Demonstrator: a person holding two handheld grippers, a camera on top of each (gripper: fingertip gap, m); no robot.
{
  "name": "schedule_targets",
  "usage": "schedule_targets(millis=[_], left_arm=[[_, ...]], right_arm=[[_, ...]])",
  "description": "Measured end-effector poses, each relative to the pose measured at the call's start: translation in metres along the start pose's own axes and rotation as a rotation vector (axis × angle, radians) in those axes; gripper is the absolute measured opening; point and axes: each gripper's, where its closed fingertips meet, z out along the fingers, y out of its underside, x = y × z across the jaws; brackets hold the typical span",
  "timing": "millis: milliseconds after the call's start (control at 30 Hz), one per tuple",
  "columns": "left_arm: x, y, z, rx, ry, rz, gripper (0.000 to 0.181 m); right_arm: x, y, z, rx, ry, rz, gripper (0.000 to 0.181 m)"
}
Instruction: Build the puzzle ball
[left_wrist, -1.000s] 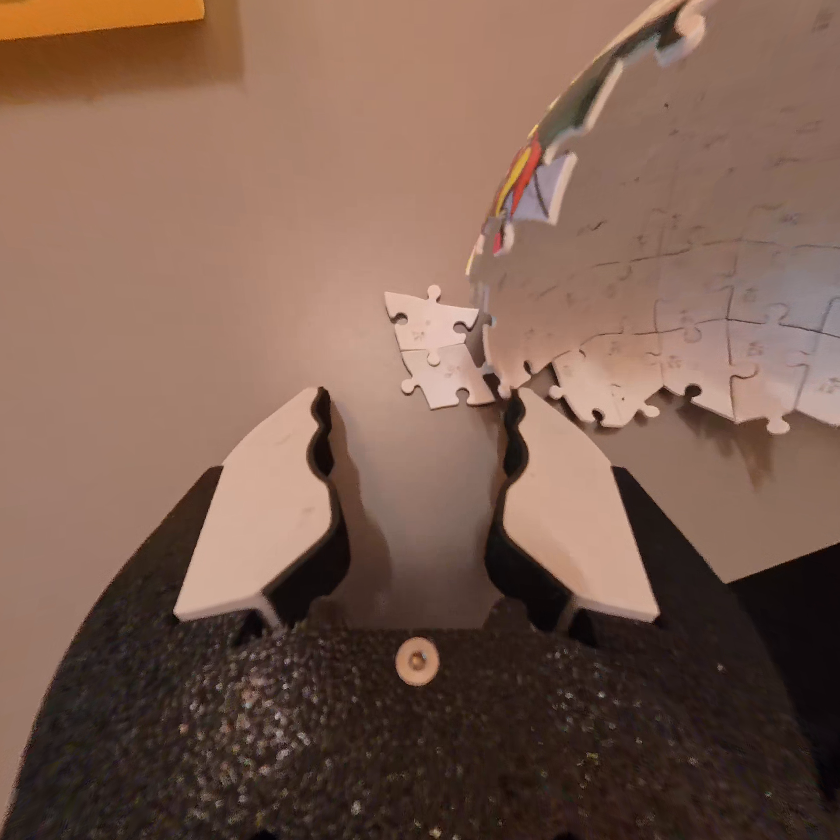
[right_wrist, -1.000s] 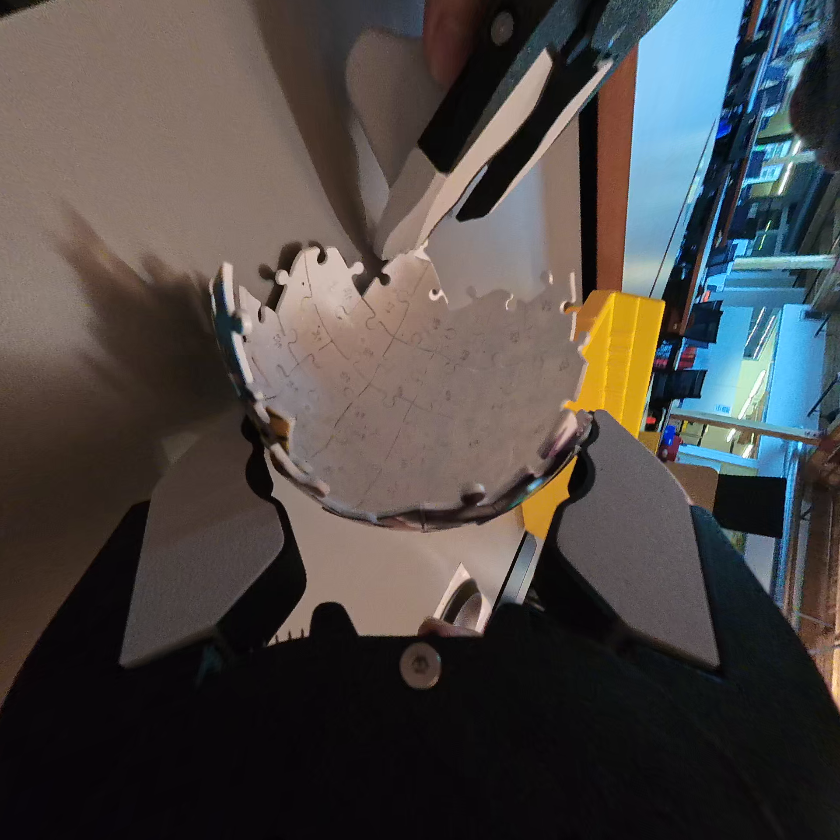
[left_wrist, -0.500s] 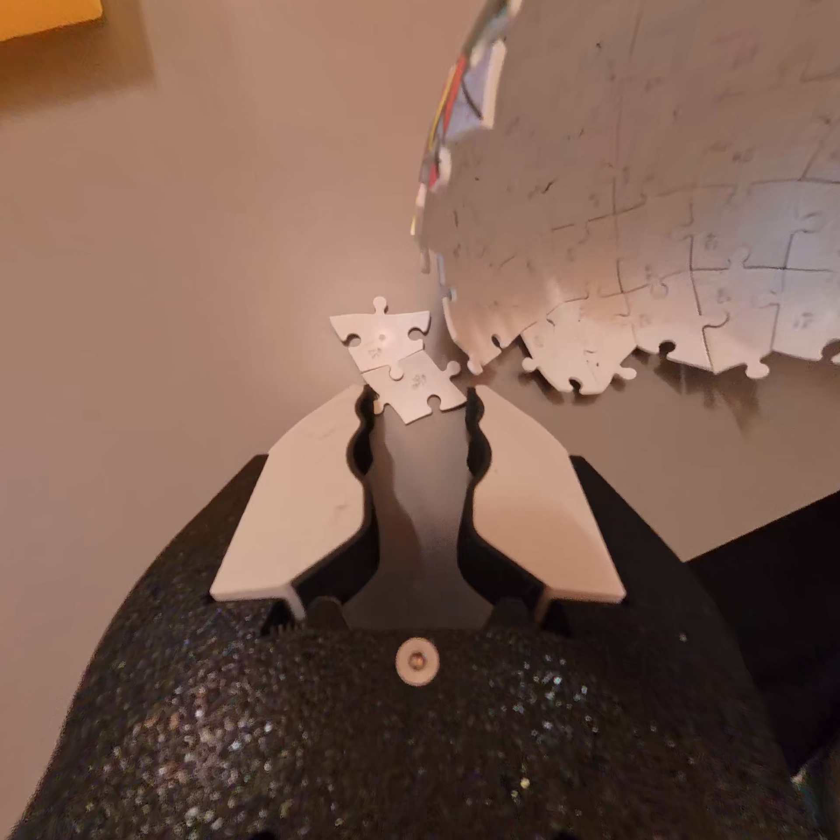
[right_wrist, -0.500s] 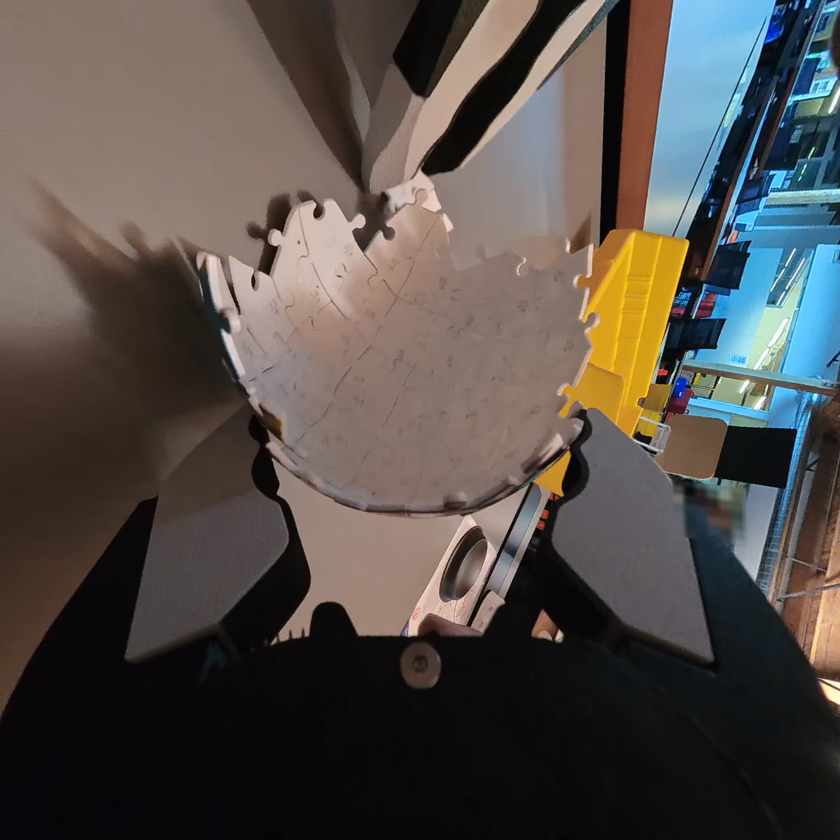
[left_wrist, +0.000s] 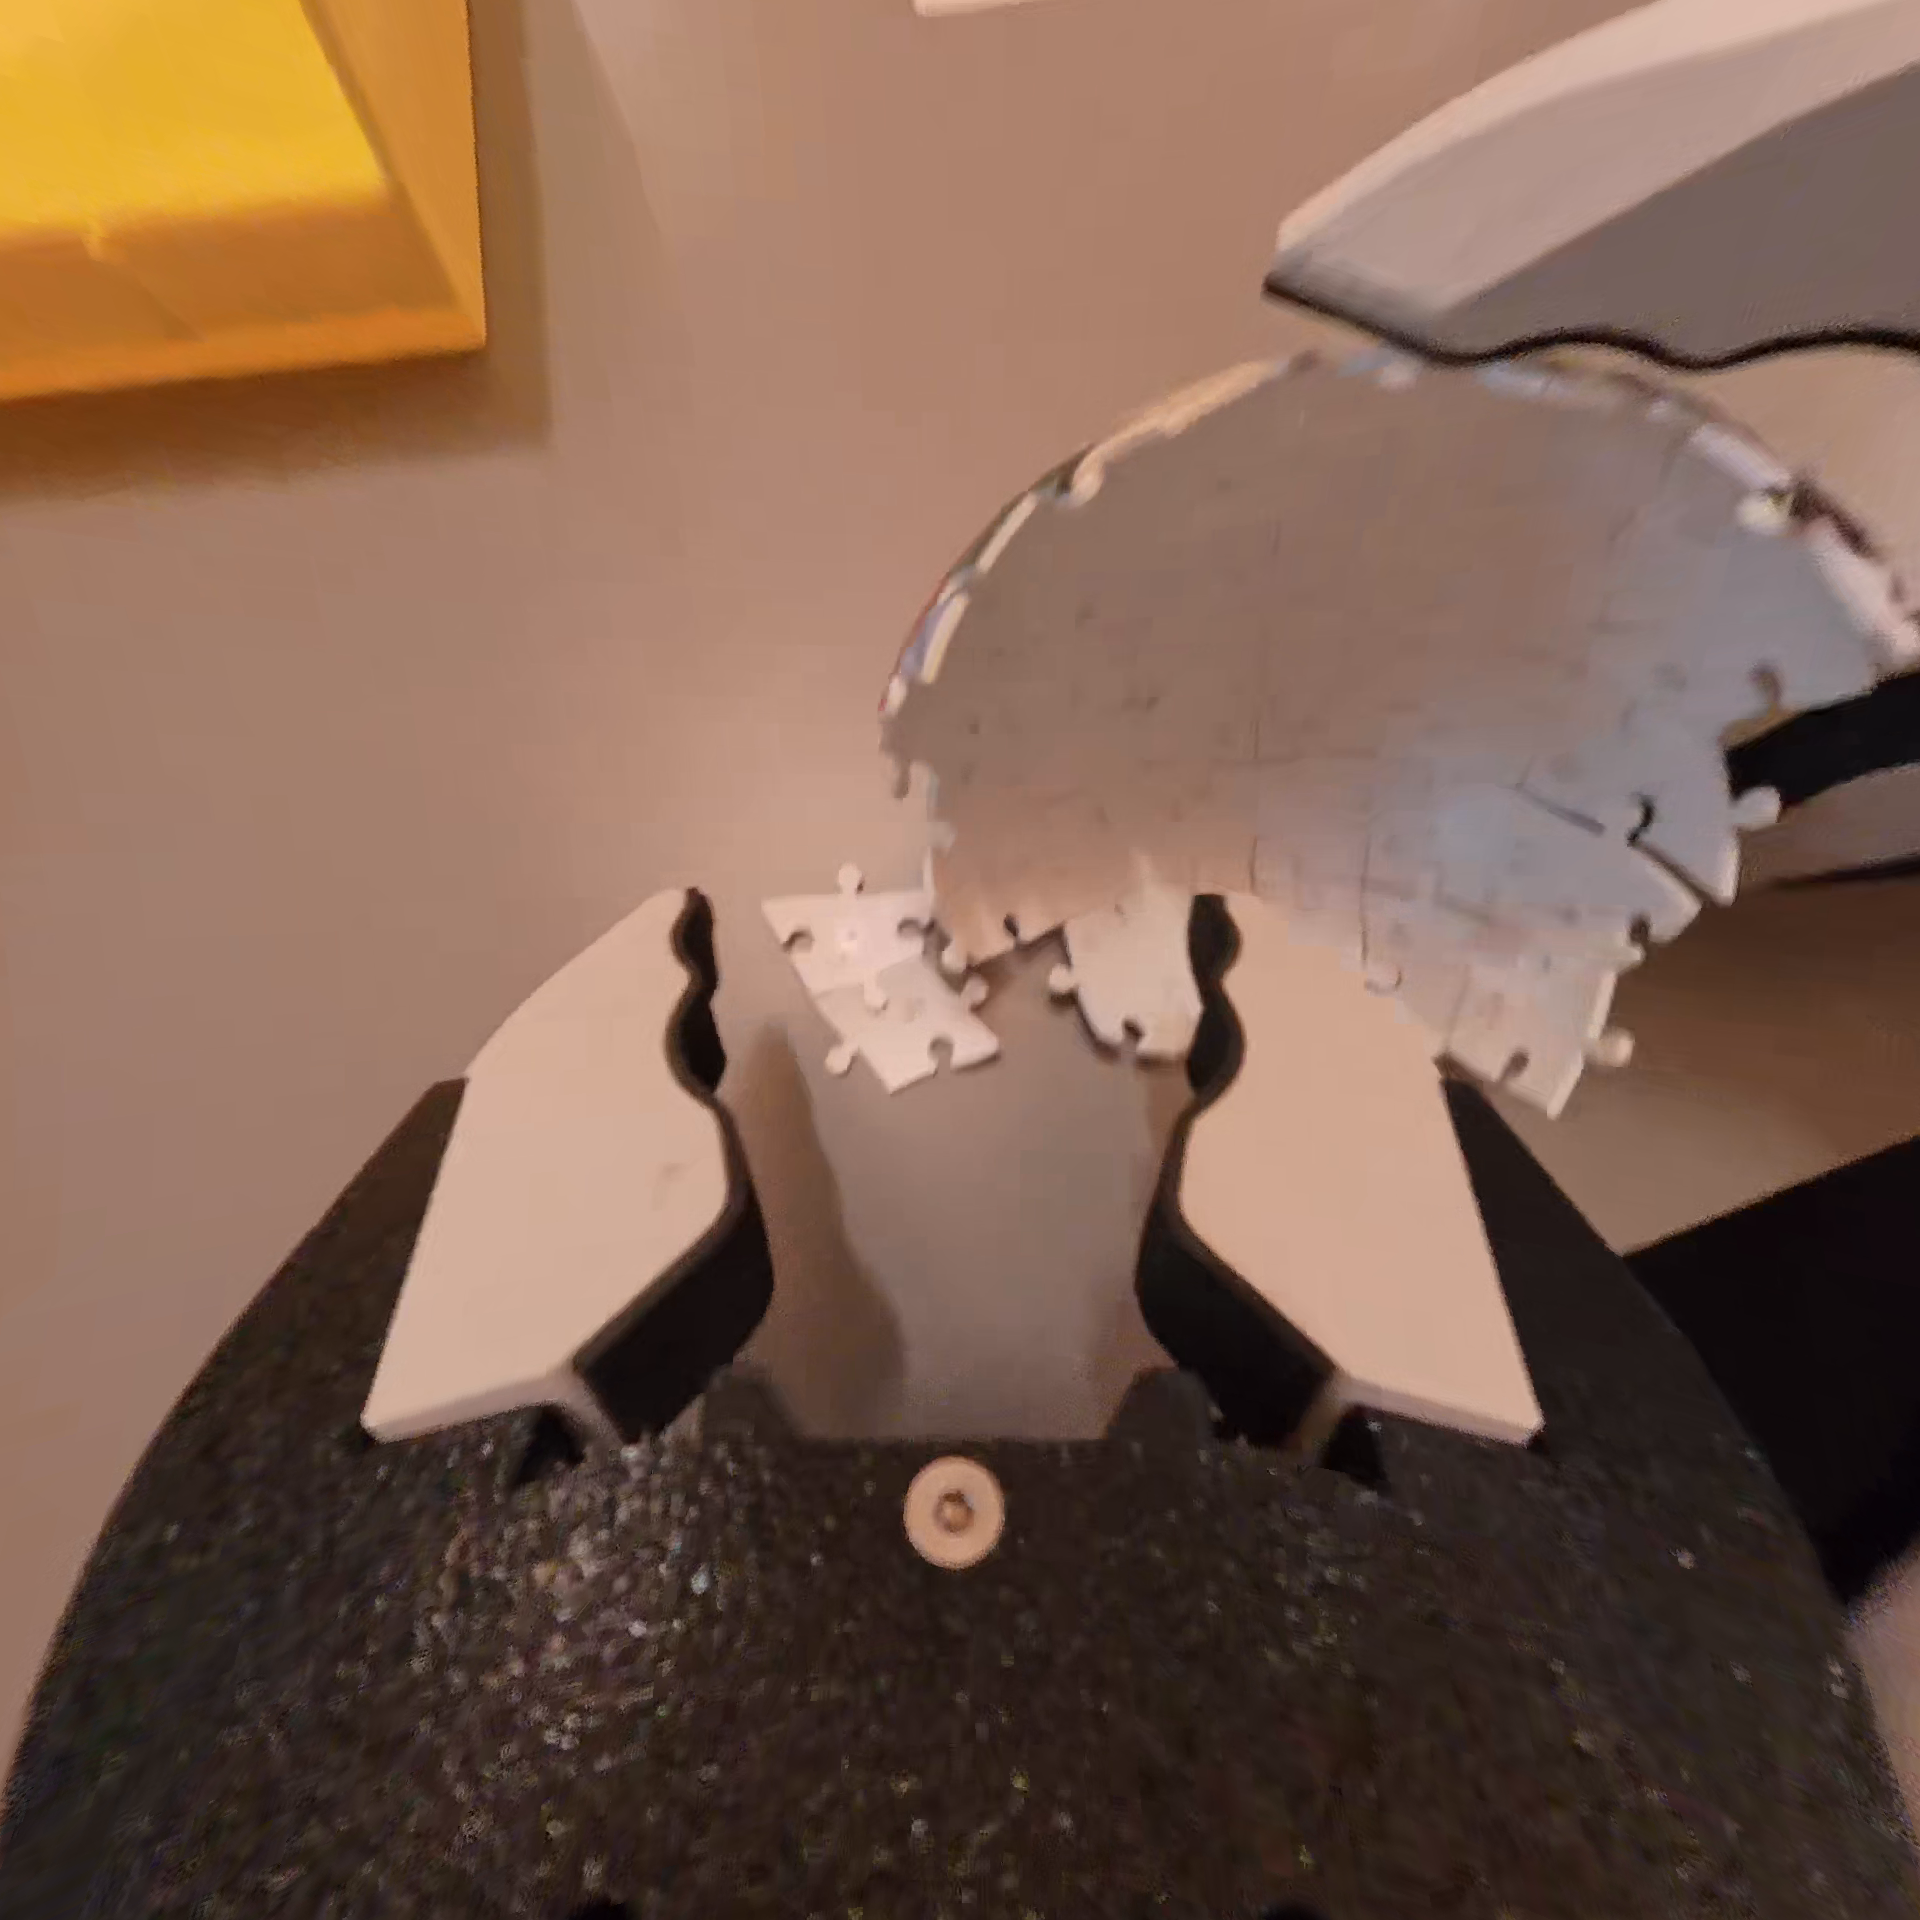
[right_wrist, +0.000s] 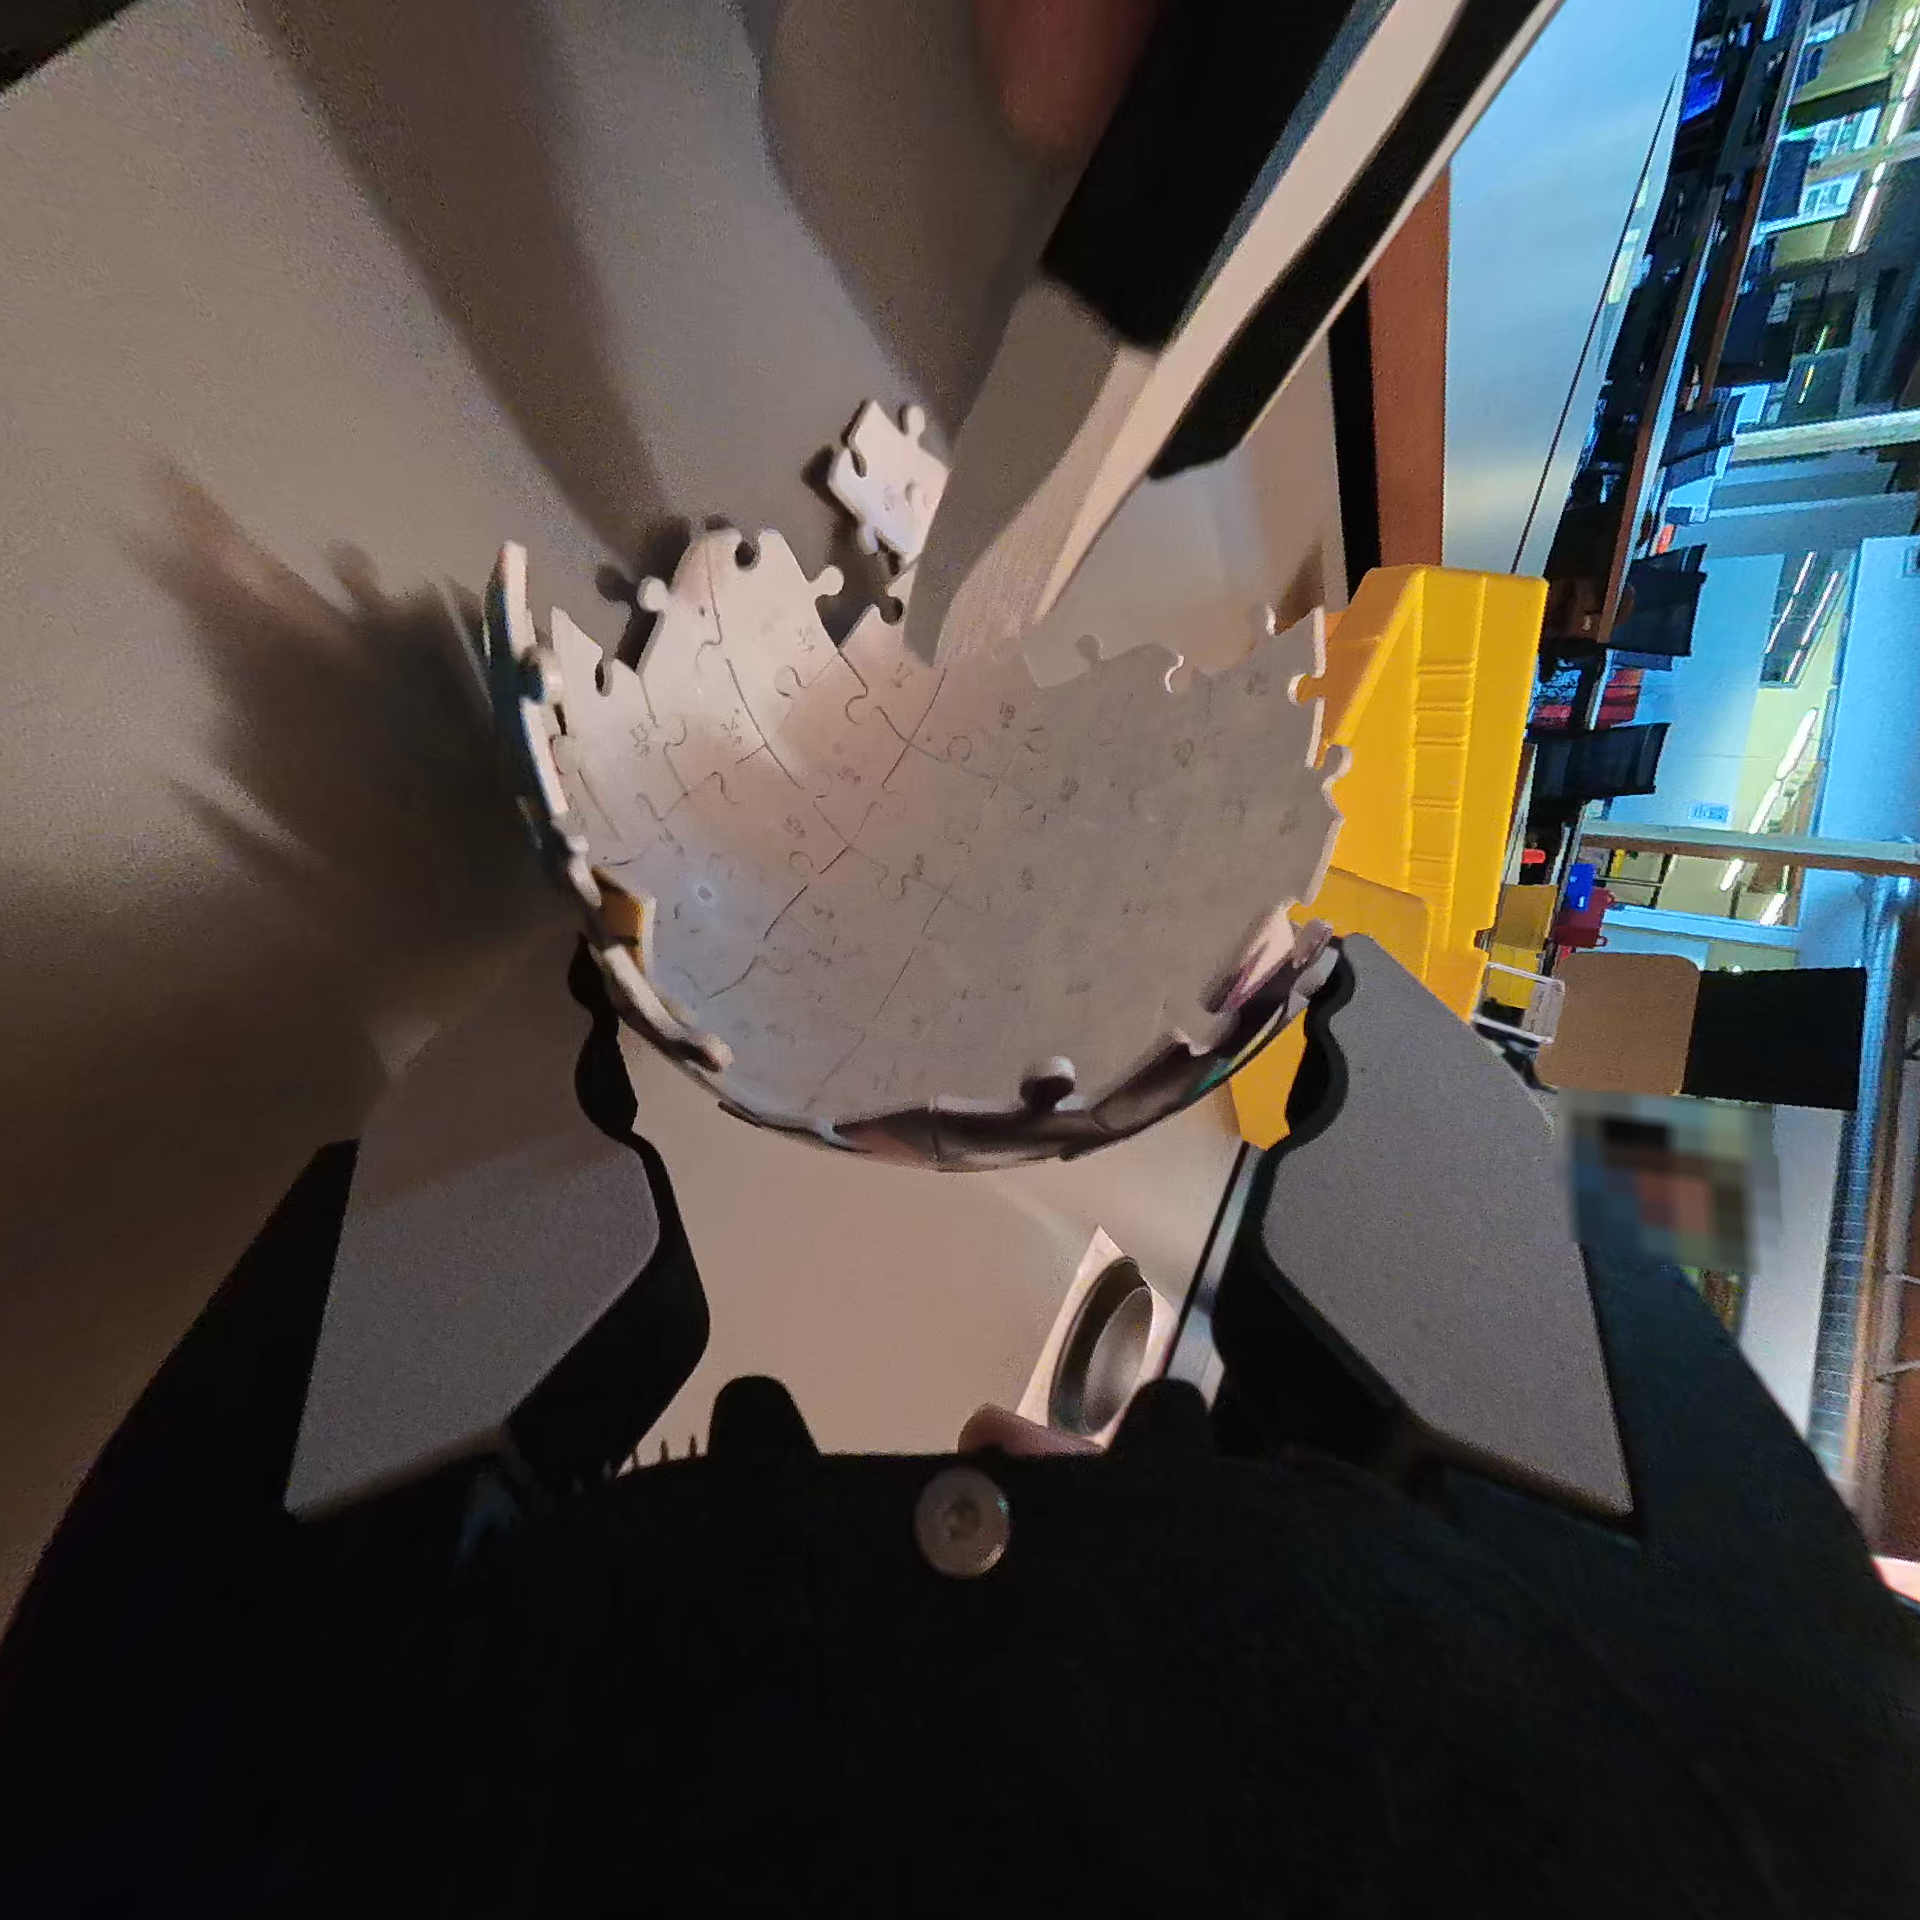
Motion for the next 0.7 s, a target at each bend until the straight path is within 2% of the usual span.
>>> schedule_targets(millis=[33,200,333,400,567,700], left_arm=[[0.003,-0.004,0.006,0.027,0.011,-0.013,0.092],[0.002,-0.003,0.032,0.052,0.013,-0.088,0.094],[0.000,0.006,0.039,-0.010,-0.038,-0.019,0.098],[-0.005,0.016,0.042,-0.078,-0.097,0.032,0.099],[-0.007,0.019,0.043,-0.095,-0.098,0.003,0.103],[-0.010,0.019,0.043,-0.082,-0.089,-0.038,0.104]], right_arm=[[0.000,-0.001,0.000,0.008,0.001,0.006,0.125],[0.004,-0.006,0.001,0.068,0.016,0.033,0.123],[0.007,-0.011,0.002,0.149,0.019,0.101,0.122],[0.006,-0.006,0.002,0.151,0.000,0.121,0.124],[0.015,0.010,-0.007,0.138,0.001,0.141,0.126],[0.014,0.030,-0.017,0.186,-0.087,0.289,0.129]])
